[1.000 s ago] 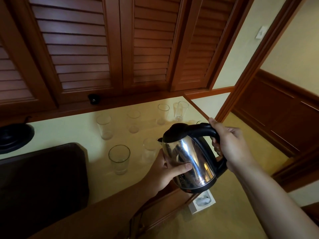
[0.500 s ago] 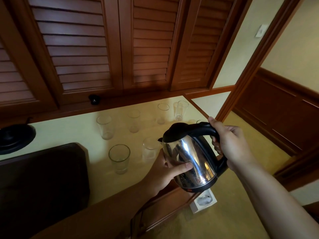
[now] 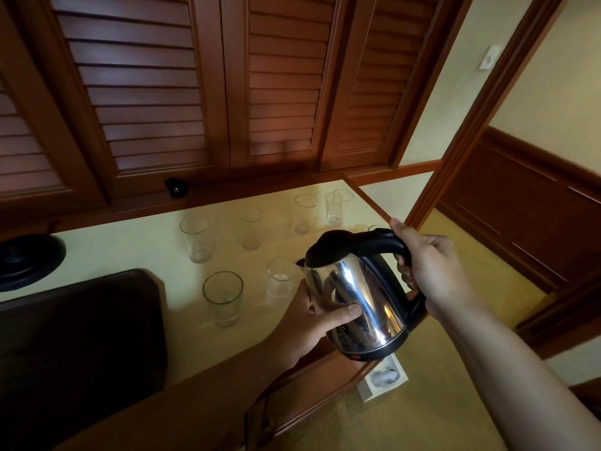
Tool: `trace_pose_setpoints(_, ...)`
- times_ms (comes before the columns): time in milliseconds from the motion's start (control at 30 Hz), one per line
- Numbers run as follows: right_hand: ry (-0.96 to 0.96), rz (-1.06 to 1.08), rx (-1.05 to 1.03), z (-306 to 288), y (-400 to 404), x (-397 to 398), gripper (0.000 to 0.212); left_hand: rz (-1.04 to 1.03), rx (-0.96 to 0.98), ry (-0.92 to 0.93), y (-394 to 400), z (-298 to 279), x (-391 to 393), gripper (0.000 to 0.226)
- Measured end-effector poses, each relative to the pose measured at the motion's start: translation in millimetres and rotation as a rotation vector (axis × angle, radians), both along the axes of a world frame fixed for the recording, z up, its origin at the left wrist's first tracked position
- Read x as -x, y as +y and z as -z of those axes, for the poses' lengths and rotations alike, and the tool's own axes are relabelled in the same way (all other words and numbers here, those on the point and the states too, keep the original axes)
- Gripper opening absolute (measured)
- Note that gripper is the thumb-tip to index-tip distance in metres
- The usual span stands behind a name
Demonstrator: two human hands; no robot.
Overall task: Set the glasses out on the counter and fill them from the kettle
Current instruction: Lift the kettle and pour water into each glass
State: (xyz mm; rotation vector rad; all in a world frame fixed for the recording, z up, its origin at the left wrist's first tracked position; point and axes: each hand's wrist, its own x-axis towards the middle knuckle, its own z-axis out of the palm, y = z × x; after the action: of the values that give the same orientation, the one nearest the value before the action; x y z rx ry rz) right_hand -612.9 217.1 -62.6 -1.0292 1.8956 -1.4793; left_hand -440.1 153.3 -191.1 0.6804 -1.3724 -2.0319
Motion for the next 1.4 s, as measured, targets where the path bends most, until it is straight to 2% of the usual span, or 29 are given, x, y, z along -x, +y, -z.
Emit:
trace_pose_setpoints(200,0.009,-0.013,-0.004,1,2,1,0.062,0.014,0.007,0.013,0,-3,-2,0.076)
trace_pose_setpoints(467,-0.079,0.009,0.025,6,8,-2,0.059,0.008,0.063,0.033,1,-6,-5,0.056)
trace_pose_setpoints(667,-0.310,0.080,0.113,14,23,-8,0.050,-0.026,0.127,-0.078,-5,-9,-9,0.075)
trace_pose_setpoints(833,-0.449,0.102,0.223,23,31,0,0.041,-0.066,0.181,-0.055,0,-15,-5,0.082)
trace_pose_setpoints(1233,-0.429,0.079,0.225,21,33,69,0.039,-0.040,0.233,-0.086,-2,-19,67,0.087)
trace_pose_setpoints(1400,-0.411,0.058,0.175,23,25,110,0.043,-0.122,0.198,-0.118,4,-20,105,0.088)
